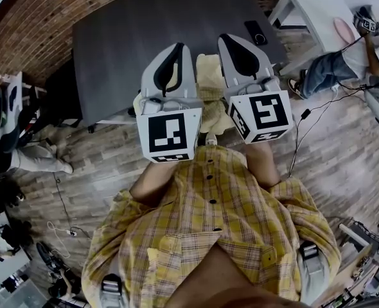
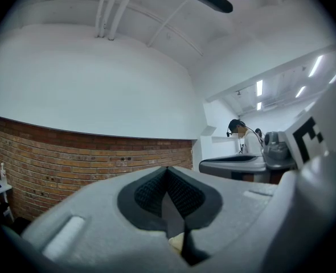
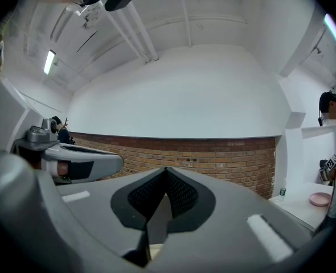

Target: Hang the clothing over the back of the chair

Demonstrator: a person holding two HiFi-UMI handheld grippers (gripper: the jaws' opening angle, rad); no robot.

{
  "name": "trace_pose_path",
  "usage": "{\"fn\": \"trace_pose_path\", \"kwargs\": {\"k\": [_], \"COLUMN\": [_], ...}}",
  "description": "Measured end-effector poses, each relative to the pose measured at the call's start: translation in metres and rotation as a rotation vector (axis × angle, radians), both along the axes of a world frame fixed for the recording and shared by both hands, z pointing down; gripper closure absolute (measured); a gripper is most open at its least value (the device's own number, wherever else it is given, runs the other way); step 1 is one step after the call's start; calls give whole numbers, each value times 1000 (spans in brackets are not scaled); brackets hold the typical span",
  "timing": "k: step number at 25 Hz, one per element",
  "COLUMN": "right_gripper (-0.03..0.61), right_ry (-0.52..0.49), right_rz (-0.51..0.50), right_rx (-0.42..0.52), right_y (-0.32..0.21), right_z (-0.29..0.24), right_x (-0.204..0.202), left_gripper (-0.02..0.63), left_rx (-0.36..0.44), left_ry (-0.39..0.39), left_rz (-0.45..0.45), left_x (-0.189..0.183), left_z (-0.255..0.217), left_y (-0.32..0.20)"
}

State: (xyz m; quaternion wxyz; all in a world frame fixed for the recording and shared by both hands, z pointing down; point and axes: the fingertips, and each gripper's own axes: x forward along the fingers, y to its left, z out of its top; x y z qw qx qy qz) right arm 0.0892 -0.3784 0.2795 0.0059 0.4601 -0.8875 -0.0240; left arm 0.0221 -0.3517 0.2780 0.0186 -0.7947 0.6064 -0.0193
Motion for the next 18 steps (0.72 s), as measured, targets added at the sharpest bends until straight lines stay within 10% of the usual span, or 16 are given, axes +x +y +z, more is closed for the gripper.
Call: {"fn": "trace_pose_path", "kwargs": {"k": [18], "right_gripper": [572], "right_ry": [0], "right_rz": [-54], "right_rx": [23], "right_y": [30], "right_z": [18], "right_x": [-11], "left_gripper": [615], "left_rx": [-1], "left_ry": [59], "left_rz": [-11], "left_x": [10], "left_z": [19], "left_y": [26]}}
